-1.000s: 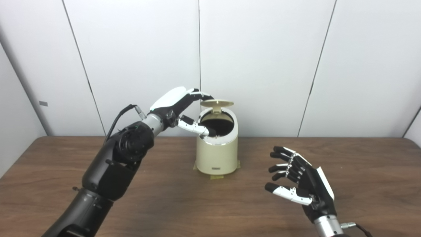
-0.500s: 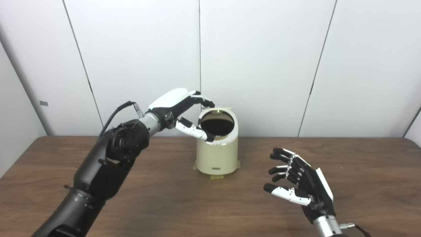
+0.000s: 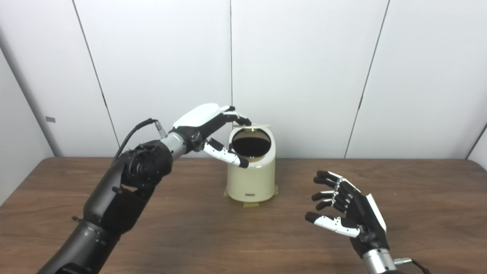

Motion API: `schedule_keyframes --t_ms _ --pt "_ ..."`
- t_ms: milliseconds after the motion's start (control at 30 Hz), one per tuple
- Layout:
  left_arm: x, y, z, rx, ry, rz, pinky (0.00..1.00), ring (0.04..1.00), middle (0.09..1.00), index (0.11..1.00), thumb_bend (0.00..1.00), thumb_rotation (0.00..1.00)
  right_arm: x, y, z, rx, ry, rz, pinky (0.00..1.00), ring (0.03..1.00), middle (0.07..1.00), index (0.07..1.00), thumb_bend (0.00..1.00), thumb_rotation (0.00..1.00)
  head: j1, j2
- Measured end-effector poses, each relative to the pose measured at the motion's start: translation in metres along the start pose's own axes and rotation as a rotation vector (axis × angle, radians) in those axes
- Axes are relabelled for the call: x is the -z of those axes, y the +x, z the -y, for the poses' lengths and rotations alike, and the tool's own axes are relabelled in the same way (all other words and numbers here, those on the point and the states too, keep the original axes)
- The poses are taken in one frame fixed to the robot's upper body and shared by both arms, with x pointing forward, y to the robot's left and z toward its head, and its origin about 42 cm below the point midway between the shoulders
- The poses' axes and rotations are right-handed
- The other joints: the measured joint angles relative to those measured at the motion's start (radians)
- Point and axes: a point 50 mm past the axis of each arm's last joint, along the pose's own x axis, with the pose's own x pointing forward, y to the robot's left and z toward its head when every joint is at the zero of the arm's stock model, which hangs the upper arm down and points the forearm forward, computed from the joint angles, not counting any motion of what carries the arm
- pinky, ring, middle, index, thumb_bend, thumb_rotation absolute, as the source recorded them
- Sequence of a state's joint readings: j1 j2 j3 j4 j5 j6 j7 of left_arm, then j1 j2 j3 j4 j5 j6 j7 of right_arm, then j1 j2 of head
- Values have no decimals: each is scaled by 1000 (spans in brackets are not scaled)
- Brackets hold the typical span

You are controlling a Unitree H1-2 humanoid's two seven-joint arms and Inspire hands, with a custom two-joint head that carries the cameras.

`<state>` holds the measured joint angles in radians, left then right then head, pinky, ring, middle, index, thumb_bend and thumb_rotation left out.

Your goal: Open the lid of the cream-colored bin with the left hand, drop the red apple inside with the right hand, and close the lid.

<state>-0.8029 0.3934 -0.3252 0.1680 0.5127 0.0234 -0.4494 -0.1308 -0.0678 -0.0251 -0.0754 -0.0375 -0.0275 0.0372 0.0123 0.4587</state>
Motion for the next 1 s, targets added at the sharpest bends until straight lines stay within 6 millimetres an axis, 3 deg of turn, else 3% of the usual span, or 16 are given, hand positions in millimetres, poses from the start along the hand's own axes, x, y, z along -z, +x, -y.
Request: schedule_keyframes --t_ms 267,567,800,1000 --pt "2 -5 27 47 51 5 1000 1000 844 837 997 484 -6 0 -2 -6 -13 17 450 561 743 745 684 112 -8 9" --pt "-5 -3 37 66 252 38 1000 1000 815 831 1000 450 -7 0 -2 -6 -9 9 442 552 730 740 674 102 -11 14" --pt "-10 -4 38 111 402 22 1000 1000 843 839 1000 475 -9 0 -2 -5 -8 11 441 546 728 738 665 58 -8 23" --pt "-15 -3 41 130 492 21 1000 1000 830 826 1000 472 -12 0 -2 -5 0 17 444 552 722 735 676 116 -8 29"
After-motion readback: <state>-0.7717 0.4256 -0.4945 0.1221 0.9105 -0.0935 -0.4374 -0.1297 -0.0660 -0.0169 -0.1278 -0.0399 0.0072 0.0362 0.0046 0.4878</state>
